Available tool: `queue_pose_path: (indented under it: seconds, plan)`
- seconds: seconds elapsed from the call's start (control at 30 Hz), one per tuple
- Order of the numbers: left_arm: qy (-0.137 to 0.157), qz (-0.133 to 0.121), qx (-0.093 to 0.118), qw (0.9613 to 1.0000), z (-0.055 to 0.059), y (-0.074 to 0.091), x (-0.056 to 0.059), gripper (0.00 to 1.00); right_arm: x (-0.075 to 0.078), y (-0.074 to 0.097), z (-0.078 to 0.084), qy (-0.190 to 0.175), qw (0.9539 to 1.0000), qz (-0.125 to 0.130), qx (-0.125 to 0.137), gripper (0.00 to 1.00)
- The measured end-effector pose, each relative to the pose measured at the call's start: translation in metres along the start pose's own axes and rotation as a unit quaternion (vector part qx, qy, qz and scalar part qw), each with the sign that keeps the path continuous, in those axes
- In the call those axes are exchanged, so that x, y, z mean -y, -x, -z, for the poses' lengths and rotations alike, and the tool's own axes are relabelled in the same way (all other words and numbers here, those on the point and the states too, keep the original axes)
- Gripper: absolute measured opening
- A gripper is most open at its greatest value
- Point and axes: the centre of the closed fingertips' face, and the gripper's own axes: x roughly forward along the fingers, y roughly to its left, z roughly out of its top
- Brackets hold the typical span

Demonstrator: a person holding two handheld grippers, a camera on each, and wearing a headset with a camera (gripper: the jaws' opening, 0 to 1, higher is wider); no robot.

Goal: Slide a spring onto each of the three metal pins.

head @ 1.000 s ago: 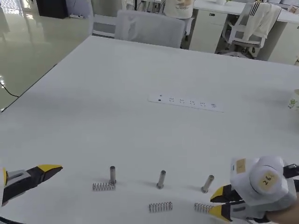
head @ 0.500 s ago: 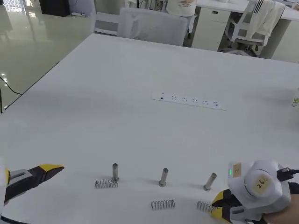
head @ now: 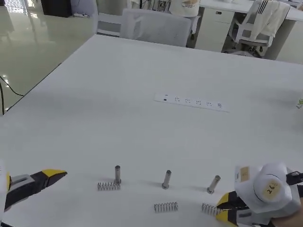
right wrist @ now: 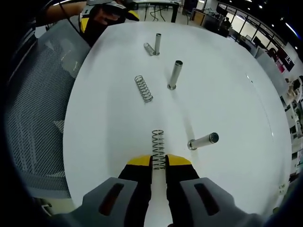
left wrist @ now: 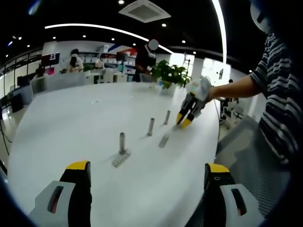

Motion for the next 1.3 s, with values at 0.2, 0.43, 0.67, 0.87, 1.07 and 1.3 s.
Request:
queue_pose_path:
  seconds: [0.2,0.43,0.67,0.87,1.07,1.3]
  plan:
    - [0.000,0.012,-0.005,0.9999,0.001,-0.002,0.004,0.96,-0.004,0.010,-0.011,0.007,0.9999,0.002,0.010,0.08]
    - [0.006,0.034,0.010,0.9994,-0.006,-0.009,0.011,0.93,-0.012,0.020,-0.028,0.023,0.9994,-0.003,0.024,0.08]
    - [0.026,0.098,0.011,0.9948,-0.008,-0.016,0.031,0.87,-0.023,0.025,-0.050,0.031,0.9985,-0.015,0.043,0.08]
    - [0.019,0.111,0.007,0.9936,-0.010,-0.025,0.030,0.78,-0.033,0.026,-0.070,0.042,0.9971,-0.026,0.058,0.08]
    - [0.018,0.138,0.017,0.9901,-0.020,-0.037,0.040,0.65,-0.041,0.025,-0.080,0.055,0.9963,-0.032,0.058,0.08]
    - [-0.020,0.168,0.008,0.9855,-0.023,-0.067,0.059,0.47,-0.045,0.025,-0.085,0.059,0.9962,-0.032,0.056,0.08]
